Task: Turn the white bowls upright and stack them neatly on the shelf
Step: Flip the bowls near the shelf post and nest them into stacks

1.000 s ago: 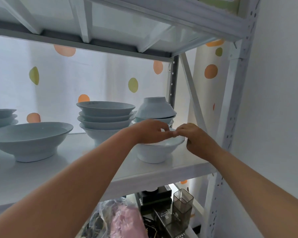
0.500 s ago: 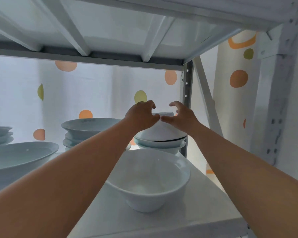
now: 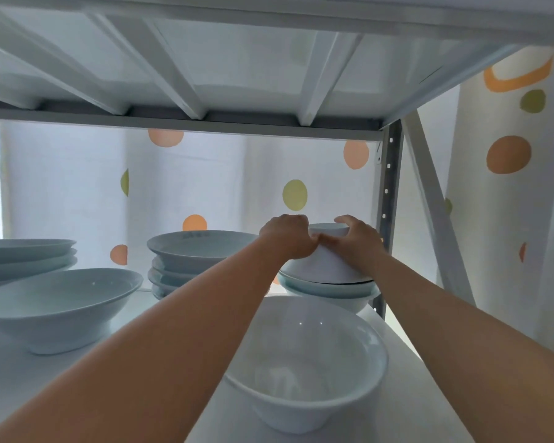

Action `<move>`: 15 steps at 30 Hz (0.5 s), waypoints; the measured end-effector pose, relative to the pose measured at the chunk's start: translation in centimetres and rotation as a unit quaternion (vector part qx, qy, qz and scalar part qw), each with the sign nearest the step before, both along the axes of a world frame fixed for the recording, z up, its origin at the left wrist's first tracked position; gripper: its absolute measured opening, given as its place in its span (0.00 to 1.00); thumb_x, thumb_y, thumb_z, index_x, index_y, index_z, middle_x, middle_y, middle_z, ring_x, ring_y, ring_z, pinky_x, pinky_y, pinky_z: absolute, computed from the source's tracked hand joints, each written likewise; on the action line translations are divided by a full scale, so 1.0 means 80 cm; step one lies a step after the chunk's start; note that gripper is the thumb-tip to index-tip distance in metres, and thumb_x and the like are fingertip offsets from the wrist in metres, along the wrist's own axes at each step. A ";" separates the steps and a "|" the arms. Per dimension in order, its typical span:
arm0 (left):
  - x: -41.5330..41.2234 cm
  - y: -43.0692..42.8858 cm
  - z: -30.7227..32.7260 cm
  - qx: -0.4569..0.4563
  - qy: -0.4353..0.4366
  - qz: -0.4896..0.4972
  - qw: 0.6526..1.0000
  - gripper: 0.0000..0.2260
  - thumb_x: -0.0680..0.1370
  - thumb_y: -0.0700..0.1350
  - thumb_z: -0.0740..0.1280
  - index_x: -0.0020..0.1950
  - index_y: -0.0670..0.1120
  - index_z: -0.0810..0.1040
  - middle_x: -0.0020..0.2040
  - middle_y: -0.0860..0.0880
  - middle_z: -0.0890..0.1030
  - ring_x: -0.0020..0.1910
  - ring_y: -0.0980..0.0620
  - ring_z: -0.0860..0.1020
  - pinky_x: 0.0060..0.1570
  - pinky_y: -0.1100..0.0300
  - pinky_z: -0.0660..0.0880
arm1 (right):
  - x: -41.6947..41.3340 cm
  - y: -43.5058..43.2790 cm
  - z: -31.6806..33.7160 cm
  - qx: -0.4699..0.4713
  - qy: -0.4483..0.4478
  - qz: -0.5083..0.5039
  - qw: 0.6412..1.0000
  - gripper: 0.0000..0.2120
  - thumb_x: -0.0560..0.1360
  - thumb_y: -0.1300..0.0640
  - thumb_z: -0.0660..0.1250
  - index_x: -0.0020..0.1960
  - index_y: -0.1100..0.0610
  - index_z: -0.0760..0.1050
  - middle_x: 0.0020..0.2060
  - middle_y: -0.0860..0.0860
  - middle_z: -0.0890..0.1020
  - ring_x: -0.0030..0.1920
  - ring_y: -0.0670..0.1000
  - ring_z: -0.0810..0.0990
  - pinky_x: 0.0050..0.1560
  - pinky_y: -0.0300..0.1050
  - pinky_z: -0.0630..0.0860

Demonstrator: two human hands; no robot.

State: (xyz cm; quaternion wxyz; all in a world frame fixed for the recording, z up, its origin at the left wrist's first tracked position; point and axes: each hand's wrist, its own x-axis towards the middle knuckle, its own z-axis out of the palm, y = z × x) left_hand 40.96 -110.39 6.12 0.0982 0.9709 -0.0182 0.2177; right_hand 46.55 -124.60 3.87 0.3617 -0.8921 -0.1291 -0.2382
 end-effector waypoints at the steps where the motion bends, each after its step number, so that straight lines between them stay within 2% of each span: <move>1: -0.001 -0.001 0.000 -0.002 0.003 0.000 1.000 0.22 0.79 0.55 0.57 0.69 0.47 0.69 0.67 0.46 0.74 0.67 0.45 0.71 0.63 0.53 0.70 | -0.002 0.000 -0.001 0.006 -0.003 -0.001 1.000 0.33 0.67 0.36 0.68 0.67 0.50 0.69 0.63 0.54 0.76 0.64 0.56 0.72 0.59 0.47 0.68; 3: -0.001 -0.004 0.000 -0.003 0.000 0.002 1.000 0.21 0.79 0.55 0.56 0.69 0.48 0.70 0.67 0.47 0.74 0.66 0.45 0.71 0.63 0.53 0.70 | -0.008 0.001 -0.002 0.028 -0.007 0.002 1.000 0.35 0.66 0.35 0.69 0.68 0.50 0.69 0.64 0.54 0.76 0.65 0.55 0.71 0.62 0.48 0.68; 7: -0.007 -0.004 0.003 -0.019 -0.017 -0.002 1.000 0.20 0.78 0.55 0.57 0.68 0.51 0.72 0.67 0.48 0.75 0.66 0.46 0.71 0.61 0.55 0.69 | -0.019 0.005 -0.010 0.072 -0.023 -0.017 0.997 0.46 0.56 0.26 0.63 0.67 0.51 0.70 0.64 0.56 0.76 0.65 0.57 0.72 0.66 0.54 0.69; 9: -0.013 -0.003 0.005 -0.036 -0.017 -0.001 0.999 0.18 0.78 0.54 0.57 0.67 0.53 0.74 0.66 0.49 0.76 0.65 0.47 0.73 0.58 0.56 0.70 | -0.023 0.002 -0.010 0.099 -0.037 -0.037 0.994 0.45 0.57 0.27 0.63 0.67 0.52 0.72 0.62 0.57 0.77 0.64 0.58 0.73 0.65 0.53 0.70; 11: -0.020 -0.004 0.007 -0.053 -0.022 0.013 0.998 0.18 0.78 0.54 0.58 0.64 0.50 0.76 0.62 0.48 0.78 0.61 0.46 0.75 0.55 0.57 0.71 | -0.028 -0.003 -0.005 0.139 -0.056 -0.061 0.987 0.38 0.64 0.32 0.66 0.65 0.55 0.73 0.59 0.58 0.78 0.61 0.59 0.73 0.62 0.50 0.70; 13: -0.024 -0.005 0.007 -0.117 -0.022 0.014 0.993 0.22 0.77 0.58 0.59 0.65 0.46 0.73 0.60 0.46 0.79 0.57 0.44 0.78 0.54 0.56 0.74 | -0.031 -0.009 0.004 0.210 -0.065 -0.078 0.972 0.34 0.66 0.34 0.67 0.63 0.57 0.74 0.58 0.58 0.79 0.60 0.60 0.74 0.62 0.52 0.71; 15: -0.025 -0.008 0.010 -0.285 0.013 -0.017 0.958 0.30 0.75 0.63 0.62 0.68 0.43 0.67 0.59 0.45 0.77 0.51 0.43 0.80 0.52 0.53 0.79 | -0.035 -0.016 0.010 0.298 -0.059 -0.080 0.949 0.36 0.64 0.31 0.65 0.63 0.55 0.74 0.57 0.56 0.79 0.59 0.60 0.75 0.62 0.56 0.72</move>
